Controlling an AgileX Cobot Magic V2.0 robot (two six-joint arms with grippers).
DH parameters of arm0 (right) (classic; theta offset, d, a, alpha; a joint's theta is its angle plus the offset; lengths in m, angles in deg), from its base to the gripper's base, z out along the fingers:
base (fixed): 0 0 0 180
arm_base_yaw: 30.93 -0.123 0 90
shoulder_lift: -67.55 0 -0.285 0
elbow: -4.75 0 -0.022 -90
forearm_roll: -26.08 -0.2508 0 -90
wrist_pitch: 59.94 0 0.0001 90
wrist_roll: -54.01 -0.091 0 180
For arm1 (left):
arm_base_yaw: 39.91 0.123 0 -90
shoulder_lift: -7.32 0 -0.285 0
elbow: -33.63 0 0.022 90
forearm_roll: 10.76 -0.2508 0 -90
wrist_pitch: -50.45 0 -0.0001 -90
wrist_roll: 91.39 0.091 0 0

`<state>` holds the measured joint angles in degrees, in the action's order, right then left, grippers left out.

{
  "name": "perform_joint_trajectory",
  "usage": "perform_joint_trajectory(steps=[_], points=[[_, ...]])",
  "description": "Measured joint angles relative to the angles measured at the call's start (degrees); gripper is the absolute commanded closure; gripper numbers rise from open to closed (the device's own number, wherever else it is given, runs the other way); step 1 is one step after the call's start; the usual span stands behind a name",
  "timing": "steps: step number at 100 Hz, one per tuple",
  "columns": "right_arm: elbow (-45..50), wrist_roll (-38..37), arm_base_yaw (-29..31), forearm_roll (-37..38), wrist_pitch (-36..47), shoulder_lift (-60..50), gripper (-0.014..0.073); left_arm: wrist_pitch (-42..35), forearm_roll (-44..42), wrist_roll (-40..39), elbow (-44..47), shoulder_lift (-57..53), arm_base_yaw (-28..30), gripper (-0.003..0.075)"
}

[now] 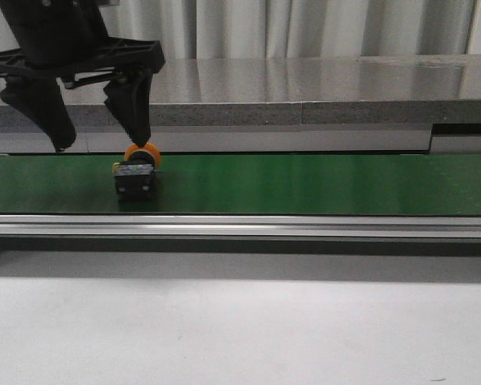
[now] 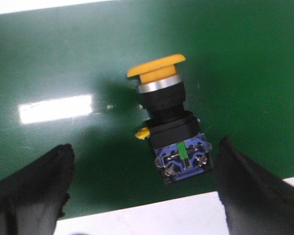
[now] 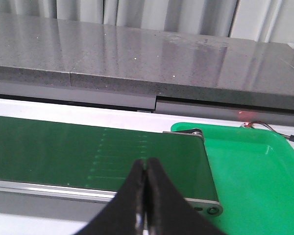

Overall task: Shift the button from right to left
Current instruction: 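Lower the left gripper over the button and close on its base, then lift the button with the left gripper and carry it to the blue tray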

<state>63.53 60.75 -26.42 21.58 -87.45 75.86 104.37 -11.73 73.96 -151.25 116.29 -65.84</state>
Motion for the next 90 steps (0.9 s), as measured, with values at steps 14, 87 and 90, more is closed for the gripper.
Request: perform_joint_trajectory(steps=[14,87,90], points=[[0.00,0.00,0.00,0.00,0.00,0.00,0.0662,0.12,0.00,0.00,-0.02,1.34,0.00,0.0165],[0.00,0.00,0.00,0.00,0.00,0.00,0.0662,-0.71,-0.18,-0.35,-0.12,6.44,0.20,0.0517],[0.00,0.00,0.00,0.00,0.00,0.00,0.0662,-0.71,-0.18,-0.35,-0.12,6.44,0.20,0.0517]])
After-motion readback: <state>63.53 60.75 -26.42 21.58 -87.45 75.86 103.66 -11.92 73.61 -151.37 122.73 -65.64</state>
